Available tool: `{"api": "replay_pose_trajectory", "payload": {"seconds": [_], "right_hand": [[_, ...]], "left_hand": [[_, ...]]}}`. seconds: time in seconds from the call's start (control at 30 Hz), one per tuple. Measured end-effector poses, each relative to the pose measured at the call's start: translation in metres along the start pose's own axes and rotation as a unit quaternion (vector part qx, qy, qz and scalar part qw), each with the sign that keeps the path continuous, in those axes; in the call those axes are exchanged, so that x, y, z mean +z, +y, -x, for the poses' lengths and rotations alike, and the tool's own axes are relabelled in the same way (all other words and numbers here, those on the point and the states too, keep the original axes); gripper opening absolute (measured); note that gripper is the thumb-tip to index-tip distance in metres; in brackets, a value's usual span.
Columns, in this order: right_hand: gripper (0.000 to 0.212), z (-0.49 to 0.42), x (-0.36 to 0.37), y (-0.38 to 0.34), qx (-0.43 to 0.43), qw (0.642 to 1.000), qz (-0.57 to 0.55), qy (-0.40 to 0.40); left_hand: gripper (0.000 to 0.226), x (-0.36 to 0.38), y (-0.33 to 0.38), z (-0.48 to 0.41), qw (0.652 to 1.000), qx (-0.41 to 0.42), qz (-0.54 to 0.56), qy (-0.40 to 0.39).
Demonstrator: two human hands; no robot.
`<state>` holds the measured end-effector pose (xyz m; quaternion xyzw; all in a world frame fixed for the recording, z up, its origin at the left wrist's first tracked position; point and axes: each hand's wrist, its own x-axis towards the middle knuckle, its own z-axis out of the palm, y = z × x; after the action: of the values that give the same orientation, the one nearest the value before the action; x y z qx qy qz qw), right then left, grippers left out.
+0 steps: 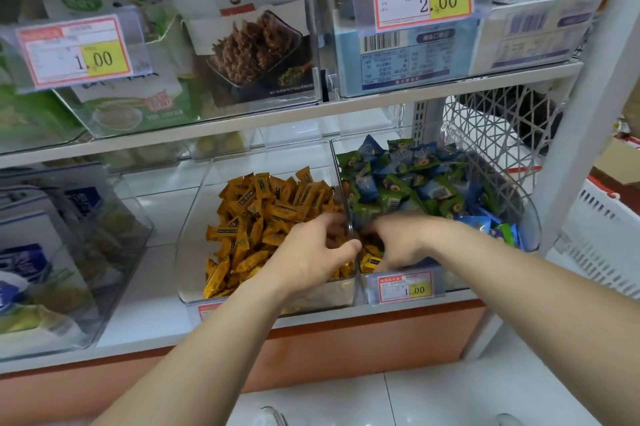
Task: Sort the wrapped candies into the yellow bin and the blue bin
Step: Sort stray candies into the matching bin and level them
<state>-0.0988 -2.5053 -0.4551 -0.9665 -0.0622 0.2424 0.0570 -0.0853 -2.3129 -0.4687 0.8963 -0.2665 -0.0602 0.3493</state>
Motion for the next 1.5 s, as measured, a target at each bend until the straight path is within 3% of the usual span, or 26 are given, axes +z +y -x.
{"api": "replay_pose_trajectory", "payload": {"seconds": [0.07,0.27,0.37,0.47,0.6,0.7,0.83,1.0,1.17,1.27,1.37,1.5], "right_hand": [[0.055,-0.004,0.004,-0.007,0.003,0.999,0.044,0.009],[0.042,-0.014,0.012,-0.011,0.014,0.998,0.055,0.032],[0.051,-0.022,0.02,-0.015,0.022,0.996,0.044,0.074],[0.078,-0.026,0.024,-0.009,0.003,0.994,-0.018,0.104],[0.061,-0.028,0.028,-0.006,-0.003,0.982,-0.135,0.135],[0.054,-0.024,0.024,0.001,0.021,0.951,-0.262,0.161],[0.024,-0.016,0.019,0.014,0.011,0.899,-0.404,0.168],[0.031,-0.006,0.01,0.017,-0.023,0.846,-0.509,0.158],[0.023,0.008,-0.006,0.025,-0.047,0.757,-0.627,0.179],[0.025,0.015,-0.009,0.029,-0.069,0.715,-0.677,0.159],[0.03,0.019,-0.009,0.026,-0.096,0.688,-0.707,0.136],[0.025,0.02,-0.01,0.02,-0.104,0.657,-0.731,0.151]], "left_hand": [[0.051,0.0,0.0,0.001,1.0,-0.001,0.009,-0.005],[0.055,-0.002,0.001,0.002,1.0,-0.009,0.023,-0.006],[0.054,0.0,0.004,0.003,0.999,-0.015,0.033,-0.001],[0.052,0.0,0.006,0.003,0.999,-0.02,0.037,0.002],[0.051,-0.001,0.006,0.002,0.998,-0.033,0.059,0.001],[0.047,-0.001,0.003,0.001,0.996,-0.037,0.076,-0.003],[0.047,-0.002,0.0,-0.002,0.994,-0.044,0.099,-0.01],[0.058,-0.002,0.001,-0.003,0.995,-0.029,0.092,0.009],[0.095,-0.003,0.021,-0.007,0.986,0.05,-0.102,0.123],[0.108,0.004,0.036,-0.013,0.976,0.079,-0.157,0.126],[0.106,0.015,0.042,-0.022,0.976,0.091,-0.172,0.097],[0.084,0.022,0.044,-0.034,0.971,0.094,-0.176,0.13]]}}
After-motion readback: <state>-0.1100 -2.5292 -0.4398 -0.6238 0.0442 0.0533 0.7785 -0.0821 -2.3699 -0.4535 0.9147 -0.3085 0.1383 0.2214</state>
